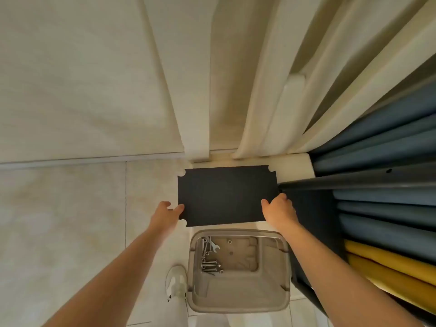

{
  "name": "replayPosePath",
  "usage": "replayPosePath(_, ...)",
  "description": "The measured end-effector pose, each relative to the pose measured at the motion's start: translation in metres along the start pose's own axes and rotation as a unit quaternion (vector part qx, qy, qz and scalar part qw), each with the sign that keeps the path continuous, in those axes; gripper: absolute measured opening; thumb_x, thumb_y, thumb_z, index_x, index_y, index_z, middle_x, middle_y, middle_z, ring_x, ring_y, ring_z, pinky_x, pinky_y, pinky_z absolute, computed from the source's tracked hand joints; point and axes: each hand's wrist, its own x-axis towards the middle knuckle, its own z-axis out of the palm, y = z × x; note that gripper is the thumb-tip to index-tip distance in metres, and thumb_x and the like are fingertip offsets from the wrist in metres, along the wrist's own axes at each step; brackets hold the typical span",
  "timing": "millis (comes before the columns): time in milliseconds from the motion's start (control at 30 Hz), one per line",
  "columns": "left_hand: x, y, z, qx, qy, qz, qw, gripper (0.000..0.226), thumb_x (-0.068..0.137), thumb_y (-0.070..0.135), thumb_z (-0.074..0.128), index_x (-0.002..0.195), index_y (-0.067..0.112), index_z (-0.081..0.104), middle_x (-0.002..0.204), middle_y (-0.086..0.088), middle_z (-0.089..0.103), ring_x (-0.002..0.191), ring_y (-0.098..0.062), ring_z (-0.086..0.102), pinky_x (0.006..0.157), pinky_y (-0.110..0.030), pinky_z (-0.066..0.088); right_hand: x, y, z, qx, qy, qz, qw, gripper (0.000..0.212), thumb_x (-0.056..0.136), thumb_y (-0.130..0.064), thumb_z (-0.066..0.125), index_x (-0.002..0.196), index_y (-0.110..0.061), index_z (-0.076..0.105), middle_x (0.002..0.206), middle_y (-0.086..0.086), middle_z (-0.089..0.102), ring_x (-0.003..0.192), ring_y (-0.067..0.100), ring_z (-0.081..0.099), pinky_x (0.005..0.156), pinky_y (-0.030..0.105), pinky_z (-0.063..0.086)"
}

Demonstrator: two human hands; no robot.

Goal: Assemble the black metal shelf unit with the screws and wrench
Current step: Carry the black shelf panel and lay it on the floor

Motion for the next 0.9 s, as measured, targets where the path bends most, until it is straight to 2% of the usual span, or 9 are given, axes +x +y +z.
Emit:
replayPosePath(167, 0.011, 0.006, 0.006, -0.08, -0.034, 0.0, 0.996, 0.055, 0.103, 0.036, 0.055, 0.148, 0.011, 0.036, 0.142, -0.013, 0.053, 0.104, -0.022, 0.052, 0.091, -0.036, 0.045, 0.016, 0.004, 0.005, 0.138, -0.035, 0.041, 0.989, 0.068, 0.098, -0.032, 0.058, 0.149, -0.005, 0.024, 0.149, 0.018, 0.04, 0.132, 0.037, 0.045, 0.103, 0.042, 0.043)
replayPosePath(267, 0.011, 0.008, 0.009, -0.085, -0.046, 0.009, 0.995, 0.055, 0.103, 0.035, 0.055, 0.15, 0.013, 0.035, 0.143, -0.011, 0.053, 0.106, -0.021, 0.053, 0.086, -0.035, 0.044, 0.018, 0.005, 0.008, 0.19, -0.047, 0.06, 0.979, 0.075, 0.095, -0.036, 0.063, 0.151, -0.006, 0.023, 0.151, 0.016, 0.037, 0.135, 0.036, 0.042, 0.107, 0.044, 0.04)
replayPosePath(400, 0.014, 0.007, 0.015, -0.099, -0.056, 0.021, 0.993, 0.05, 0.105, 0.028, 0.052, 0.149, 0.012, 0.035, 0.148, -0.009, 0.05, 0.122, -0.026, 0.054, 0.097, -0.038, 0.044, 0.024, 0.001, 0.011, 0.245, -0.047, 0.096, 0.964, 0.088, 0.088, -0.041, 0.07, 0.153, -0.009, 0.021, 0.154, 0.014, 0.029, 0.136, 0.036, 0.038, 0.106, 0.047, 0.039)
replayPosePath(467, 0.016, 0.003, 0.02, -0.107, -0.051, 0.024, 0.993, 0.048, 0.106, 0.024, 0.051, 0.149, 0.011, 0.035, 0.148, -0.008, 0.049, 0.121, -0.025, 0.053, 0.095, -0.035, 0.043, 0.028, 0.0, 0.013, 0.268, -0.058, 0.106, 0.956, 0.09, 0.085, -0.043, 0.073, 0.153, -0.013, 0.022, 0.153, 0.012, 0.03, 0.134, 0.035, 0.039, 0.105, 0.048, 0.039)
replayPosePath(567, 0.016, -0.004, 0.022, -0.111, -0.03, 0.029, 0.993, 0.044, 0.106, 0.022, 0.049, 0.147, 0.011, 0.035, 0.143, -0.007, 0.05, 0.108, -0.019, 0.05, 0.089, -0.032, 0.042, 0.033, 0.0, 0.015, 0.273, -0.074, 0.094, 0.954, 0.089, 0.084, -0.041, 0.075, 0.153, -0.018, 0.024, 0.154, 0.01, 0.032, 0.134, 0.034, 0.041, 0.109, 0.049, 0.038)
replayPosePath(767, 0.016, -0.021, 0.016, -0.146, -0.009, 0.032, 0.989, 0.045, 0.106, 0.023, 0.049, 0.147, 0.014, 0.032, 0.127, 0.001, 0.05, 0.107, -0.019, 0.052, 0.092, -0.035, 0.047, 0.032, -0.009, 0.022, 0.233, -0.087, 0.063, 0.967, 0.076, 0.085, -0.034, 0.075, 0.146, -0.018, 0.033, 0.147, 0.009, 0.043, 0.133, 0.034, 0.044, 0.106, 0.049, 0.042)
replayPosePath(900, 0.012, -0.032, 0.003, -0.168, 0.004, 0.035, 0.985, 0.045, 0.106, 0.024, 0.048, 0.148, 0.018, 0.032, 0.129, 0.004, 0.048, 0.111, -0.019, 0.051, 0.099, -0.039, 0.047, 0.025, -0.026, 0.028, 0.221, -0.088, 0.018, 0.971, 0.07, 0.086, -0.03, 0.075, 0.141, -0.015, 0.035, 0.14, 0.008, 0.048, 0.127, 0.032, 0.049, 0.101, 0.044, 0.045)
